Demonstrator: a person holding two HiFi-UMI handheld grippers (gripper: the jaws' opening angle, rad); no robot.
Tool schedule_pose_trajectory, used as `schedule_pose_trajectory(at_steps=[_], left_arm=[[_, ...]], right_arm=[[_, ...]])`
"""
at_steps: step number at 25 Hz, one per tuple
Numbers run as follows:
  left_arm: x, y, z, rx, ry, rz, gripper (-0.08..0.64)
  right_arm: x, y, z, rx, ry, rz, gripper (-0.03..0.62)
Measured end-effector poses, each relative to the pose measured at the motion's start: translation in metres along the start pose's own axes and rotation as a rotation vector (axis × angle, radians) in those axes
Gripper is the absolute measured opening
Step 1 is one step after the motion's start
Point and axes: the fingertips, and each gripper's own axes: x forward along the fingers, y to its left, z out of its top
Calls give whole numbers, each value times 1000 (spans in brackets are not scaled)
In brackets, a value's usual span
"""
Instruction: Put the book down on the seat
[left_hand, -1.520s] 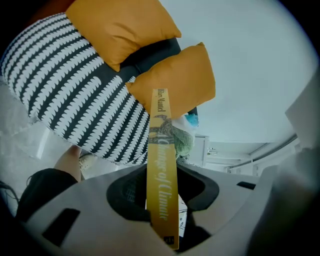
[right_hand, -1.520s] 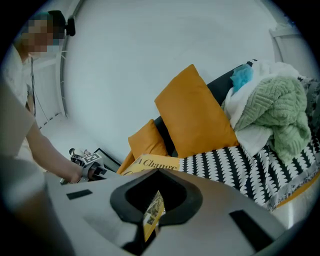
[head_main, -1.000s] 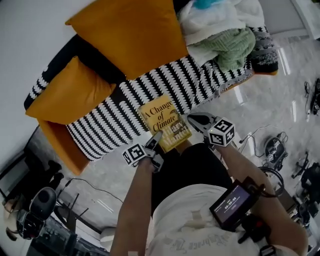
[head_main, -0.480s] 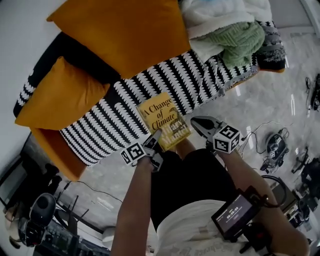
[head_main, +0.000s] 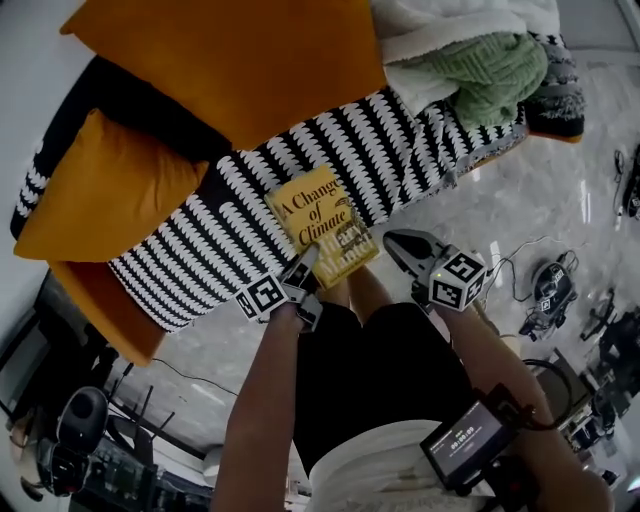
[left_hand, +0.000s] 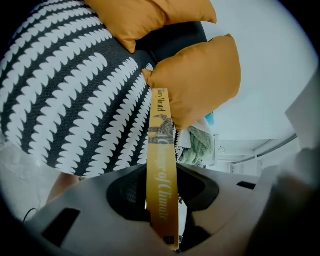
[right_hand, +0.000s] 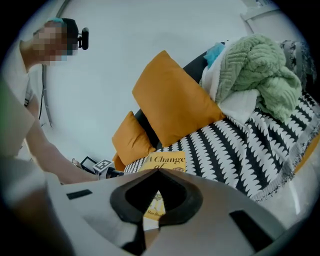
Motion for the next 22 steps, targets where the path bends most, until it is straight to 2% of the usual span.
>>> schedule_pose_trajectory(at_steps=[10,16,22], left_arm=[[49,5,28,52,-30,-60,149],[52,6,49,67,-101,-98,149],[55,17,61,96,-85,-96,149]], right_arm=[[2,-24,-12,35,3,-23,14],[-2,-28,-18,49,24,-33,14],[4,-32,-19,53,36,-33,14]])
